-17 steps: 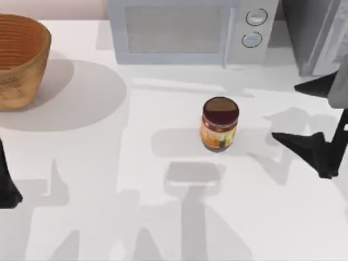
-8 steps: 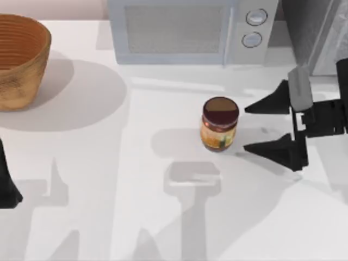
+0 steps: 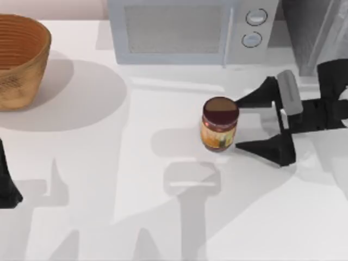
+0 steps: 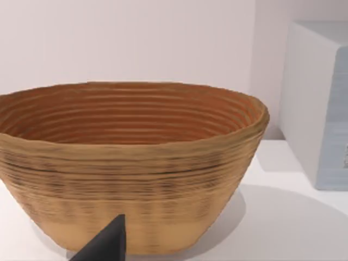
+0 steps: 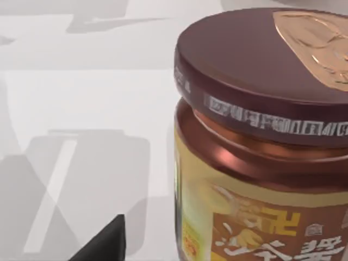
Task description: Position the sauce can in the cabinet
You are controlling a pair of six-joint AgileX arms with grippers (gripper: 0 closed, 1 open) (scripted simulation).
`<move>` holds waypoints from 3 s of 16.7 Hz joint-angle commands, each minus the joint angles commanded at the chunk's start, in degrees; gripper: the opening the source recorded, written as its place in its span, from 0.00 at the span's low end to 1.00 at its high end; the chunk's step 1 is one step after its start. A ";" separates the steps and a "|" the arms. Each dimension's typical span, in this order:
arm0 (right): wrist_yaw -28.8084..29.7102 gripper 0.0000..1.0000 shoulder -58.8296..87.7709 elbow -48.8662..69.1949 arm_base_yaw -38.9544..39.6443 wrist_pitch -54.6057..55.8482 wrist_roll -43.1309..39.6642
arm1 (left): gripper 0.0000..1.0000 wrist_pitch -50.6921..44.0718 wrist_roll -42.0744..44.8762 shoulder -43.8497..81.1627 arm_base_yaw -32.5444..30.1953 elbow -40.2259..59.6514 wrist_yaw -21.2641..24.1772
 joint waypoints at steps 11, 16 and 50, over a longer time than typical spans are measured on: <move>1.33 1.00 1.67 -0.20 2.21 8.93 7.31 | 1.00 0.00 0.00 0.00 0.00 0.00 0.00; 4.49 1.00 3.83 -1.15 6.45 22.56 18.16 | 1.00 0.00 0.00 0.00 0.00 0.00 0.00; 6.03 0.00 -1.52 0.61 7.62 19.69 21.02 | 1.00 0.00 0.00 0.00 0.00 0.00 0.00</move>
